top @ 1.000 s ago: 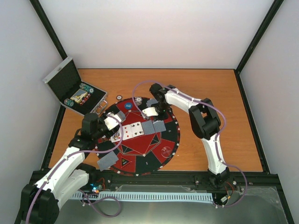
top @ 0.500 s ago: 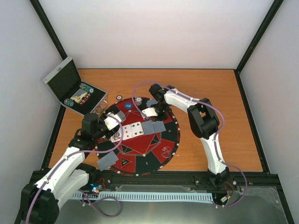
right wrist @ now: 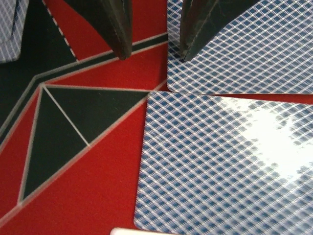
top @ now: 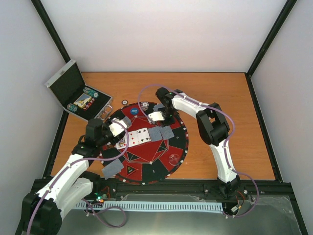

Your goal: Distribute texas hold em gaming equipment

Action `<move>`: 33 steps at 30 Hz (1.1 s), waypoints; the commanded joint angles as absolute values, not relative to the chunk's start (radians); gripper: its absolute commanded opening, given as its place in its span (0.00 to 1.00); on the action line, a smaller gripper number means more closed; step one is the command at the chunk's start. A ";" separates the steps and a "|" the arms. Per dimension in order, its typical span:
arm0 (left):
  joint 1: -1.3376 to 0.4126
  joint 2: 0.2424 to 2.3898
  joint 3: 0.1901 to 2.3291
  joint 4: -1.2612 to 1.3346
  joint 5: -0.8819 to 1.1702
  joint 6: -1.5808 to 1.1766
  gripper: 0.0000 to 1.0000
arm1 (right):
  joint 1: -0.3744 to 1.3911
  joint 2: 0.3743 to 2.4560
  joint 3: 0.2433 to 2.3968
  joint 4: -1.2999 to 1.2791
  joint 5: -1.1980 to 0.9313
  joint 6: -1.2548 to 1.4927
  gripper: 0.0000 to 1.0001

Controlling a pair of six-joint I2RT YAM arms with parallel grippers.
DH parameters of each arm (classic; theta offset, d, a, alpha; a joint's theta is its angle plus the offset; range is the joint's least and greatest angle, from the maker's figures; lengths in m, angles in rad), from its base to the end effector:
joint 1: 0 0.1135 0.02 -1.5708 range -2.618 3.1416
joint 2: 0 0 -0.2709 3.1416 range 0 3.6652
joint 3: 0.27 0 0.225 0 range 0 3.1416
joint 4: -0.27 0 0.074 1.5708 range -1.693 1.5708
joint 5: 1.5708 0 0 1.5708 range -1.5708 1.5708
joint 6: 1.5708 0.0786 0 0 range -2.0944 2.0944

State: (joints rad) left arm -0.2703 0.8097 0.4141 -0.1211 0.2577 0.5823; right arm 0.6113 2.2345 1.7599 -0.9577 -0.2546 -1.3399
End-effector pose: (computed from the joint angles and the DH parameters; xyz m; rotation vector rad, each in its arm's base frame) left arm 0.1747 -0.0692 0.2074 0.9951 1.8148 -0.0776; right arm 0.3391 0.2618 0.1325 -2.4236 1.6099 0.2760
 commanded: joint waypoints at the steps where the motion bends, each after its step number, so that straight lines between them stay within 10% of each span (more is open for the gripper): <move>1: -0.265 0.809 0.452 -0.103 0.268 0.580 0.53 | 0.619 2.193 1.758 -0.900 -0.183 -1.315 0.35; 11: -0.265 0.813 0.459 -0.104 0.283 0.600 0.53 | 0.617 1.781 1.503 -0.414 -0.093 -1.079 0.98; 24: -0.265 0.847 0.481 -0.072 0.311 0.674 0.53 | 0.603 1.747 1.381 -0.037 -0.720 0.464 0.99; 33: -0.265 0.859 0.490 -0.071 0.301 0.701 0.53 | 0.705 1.957 1.568 -0.210 -0.850 0.453 0.87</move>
